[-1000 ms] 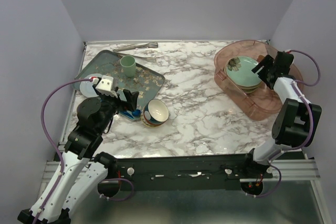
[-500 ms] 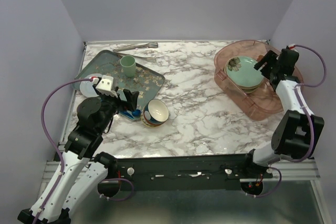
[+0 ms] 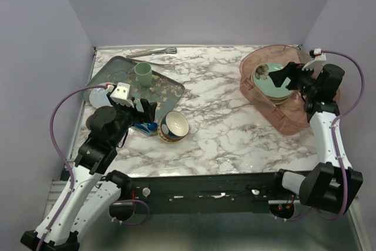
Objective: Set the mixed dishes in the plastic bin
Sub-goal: Place the plate in the plastic bin, then pick up the bowl from the center of the board.
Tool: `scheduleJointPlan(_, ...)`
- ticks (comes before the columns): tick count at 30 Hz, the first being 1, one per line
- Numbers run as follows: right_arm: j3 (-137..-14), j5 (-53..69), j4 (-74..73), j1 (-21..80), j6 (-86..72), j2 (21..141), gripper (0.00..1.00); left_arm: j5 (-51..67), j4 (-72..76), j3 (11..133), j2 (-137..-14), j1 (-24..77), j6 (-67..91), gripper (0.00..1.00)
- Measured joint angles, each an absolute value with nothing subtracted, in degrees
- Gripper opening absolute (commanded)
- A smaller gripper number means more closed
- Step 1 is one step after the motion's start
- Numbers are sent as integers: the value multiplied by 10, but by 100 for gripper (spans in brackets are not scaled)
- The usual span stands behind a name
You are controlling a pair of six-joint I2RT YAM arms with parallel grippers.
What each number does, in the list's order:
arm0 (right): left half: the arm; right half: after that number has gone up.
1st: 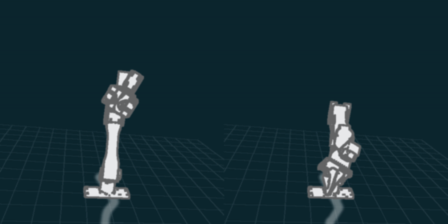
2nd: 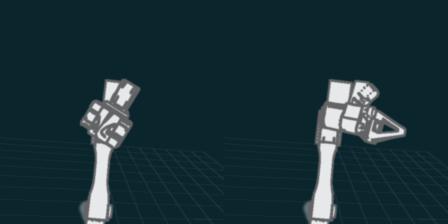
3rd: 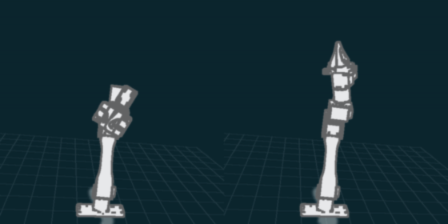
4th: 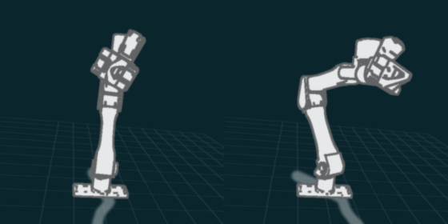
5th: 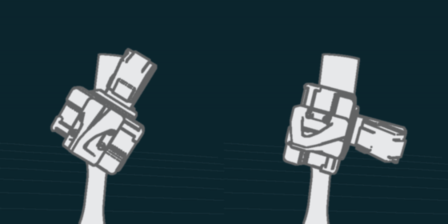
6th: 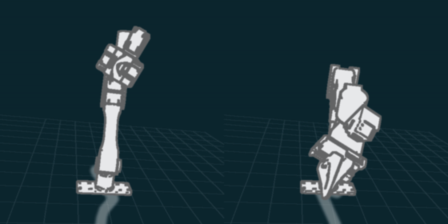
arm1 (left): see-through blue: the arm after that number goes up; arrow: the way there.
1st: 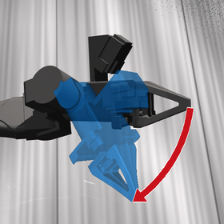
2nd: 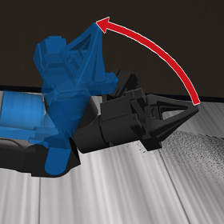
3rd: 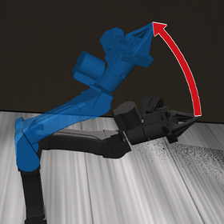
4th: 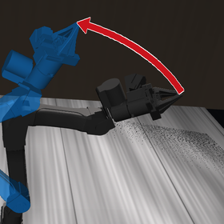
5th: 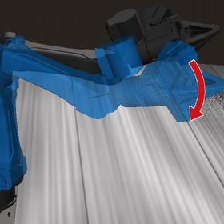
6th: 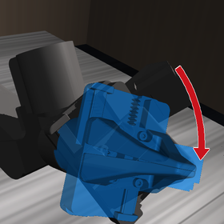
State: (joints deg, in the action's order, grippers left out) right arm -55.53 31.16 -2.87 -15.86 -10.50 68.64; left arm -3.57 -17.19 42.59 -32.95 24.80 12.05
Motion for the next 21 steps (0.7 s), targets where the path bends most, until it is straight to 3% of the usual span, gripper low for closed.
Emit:
scheduleJointPlan(7,-501,514,40,-157,-75,625,96,-19,-168,417,-346,247,139,99)
scheduleJointPlan(21,-500,637,60,-157,-77,590,96,63,-189,407,-355,244,220,99)
